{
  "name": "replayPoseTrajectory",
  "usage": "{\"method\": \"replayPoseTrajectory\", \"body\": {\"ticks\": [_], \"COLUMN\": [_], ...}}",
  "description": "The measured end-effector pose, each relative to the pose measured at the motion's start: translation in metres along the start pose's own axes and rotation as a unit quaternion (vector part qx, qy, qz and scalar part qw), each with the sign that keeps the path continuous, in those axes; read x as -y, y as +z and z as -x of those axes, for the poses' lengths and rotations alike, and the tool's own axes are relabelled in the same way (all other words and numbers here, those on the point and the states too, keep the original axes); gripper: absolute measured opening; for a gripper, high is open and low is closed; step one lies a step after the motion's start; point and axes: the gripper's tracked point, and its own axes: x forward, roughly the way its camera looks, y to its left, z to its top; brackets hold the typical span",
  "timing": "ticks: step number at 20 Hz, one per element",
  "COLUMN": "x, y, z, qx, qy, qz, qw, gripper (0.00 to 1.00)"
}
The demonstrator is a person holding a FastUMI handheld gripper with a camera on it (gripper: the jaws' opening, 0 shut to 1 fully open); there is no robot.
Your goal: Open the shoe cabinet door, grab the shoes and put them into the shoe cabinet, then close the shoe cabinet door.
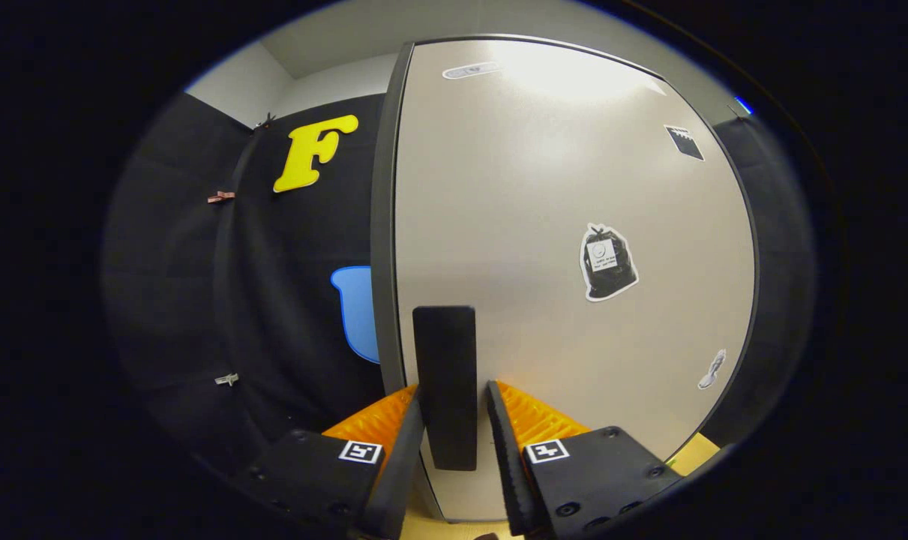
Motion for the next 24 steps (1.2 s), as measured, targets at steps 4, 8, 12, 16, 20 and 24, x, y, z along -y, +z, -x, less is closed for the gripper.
{"method": "replayPoseTrajectory", "body": {"ticks": [4, 8, 12, 16, 20, 24], "x": [0.0, -0.002, -0.004, -0.008, -0.002, 0.011], "y": [-0.004, -0.003, -0.003, 0.006, 0.012, 0.016], "z": [0.0, 0.004, 0.018, 0.052, 0.082, 0.107], "qx": [-0.004, -0.009, -0.009, -0.004, -0.005, -0.007], "qy": [-0.013, 0.004, 0.024, 0.052, 0.075, 0.091], "qz": [0.013, 0.012, 0.006, 0.0, -0.003, -0.004], "qw": [1.0, 1.0, 1.0, 0.999, 0.997, 0.996], "gripper": [0.35, 0.22, 0.16, 0.16, 0.16, 0.16]}}
